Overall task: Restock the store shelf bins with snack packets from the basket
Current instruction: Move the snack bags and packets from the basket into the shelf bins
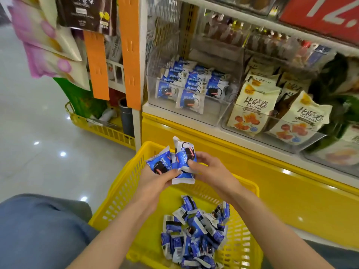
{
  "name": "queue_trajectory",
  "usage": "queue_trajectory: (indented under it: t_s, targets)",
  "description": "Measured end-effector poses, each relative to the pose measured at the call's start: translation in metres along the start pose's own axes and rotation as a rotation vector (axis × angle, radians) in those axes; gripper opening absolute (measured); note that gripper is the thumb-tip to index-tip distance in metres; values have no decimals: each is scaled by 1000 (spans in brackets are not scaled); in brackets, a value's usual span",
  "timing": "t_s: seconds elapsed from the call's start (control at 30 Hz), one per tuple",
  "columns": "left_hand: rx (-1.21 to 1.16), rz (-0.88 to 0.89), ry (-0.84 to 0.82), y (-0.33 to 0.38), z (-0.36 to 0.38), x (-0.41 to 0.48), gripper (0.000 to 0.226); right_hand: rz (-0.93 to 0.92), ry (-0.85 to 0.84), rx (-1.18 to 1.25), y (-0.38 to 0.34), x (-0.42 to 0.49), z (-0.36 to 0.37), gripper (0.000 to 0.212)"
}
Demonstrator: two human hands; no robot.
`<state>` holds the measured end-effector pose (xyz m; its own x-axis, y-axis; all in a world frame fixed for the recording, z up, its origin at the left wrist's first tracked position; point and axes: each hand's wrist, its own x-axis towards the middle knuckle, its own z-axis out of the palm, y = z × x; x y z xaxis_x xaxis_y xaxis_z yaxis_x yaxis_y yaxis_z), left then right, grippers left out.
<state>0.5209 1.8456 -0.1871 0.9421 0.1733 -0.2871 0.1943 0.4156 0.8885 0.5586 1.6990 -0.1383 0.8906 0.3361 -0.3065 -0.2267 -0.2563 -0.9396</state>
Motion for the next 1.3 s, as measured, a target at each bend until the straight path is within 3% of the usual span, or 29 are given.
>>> queue_trajectory:
  t_s: [0.13, 0.3, 0.4, 0.47, 0.57, 0.8, 0.87, 1.03, 1.13, 1.3]
  targets:
    - [-66, 66, -47, 32, -2, 3, 50, -37, -36, 93, -25, 3, -2, 29]
    - [-117, 73, -146, 75, -5, 12, 60, 47, -196, 388, -69, 11, -21, 32]
    - [-93, 88, -181, 96, -4, 22, 57, 108, -143, 488, -85, 21, -31, 43]
    - [-62, 83, -192, 106, -2, 29, 63, 103, -116, 511, -94, 28, -34, 34]
    - [-20, 87, -192, 116, 3, 42, 51, 26, -20, 454, -109, 44, -36, 23]
    - [-61, 65, -176, 127, 8, 66, 51, -222, 421, -126, -160, 99, -63, 20]
    - [-130, 61, -142, 132, 7, 74, 57, -277, 470, -226, -172, 120, -68, 17]
    - [-224, 85, -107, 144, 3, 89, 64, -278, 572, -571, -180, 169, -79, 47]
    - [-249, 80, -81, 150, -3, 98, 66, -262, 484, -825, -186, 183, -88, 49]
    - [-274, 57, -77, 151, -6, 112, 44, -123, 334, -1442, -193, 190, -104, 52]
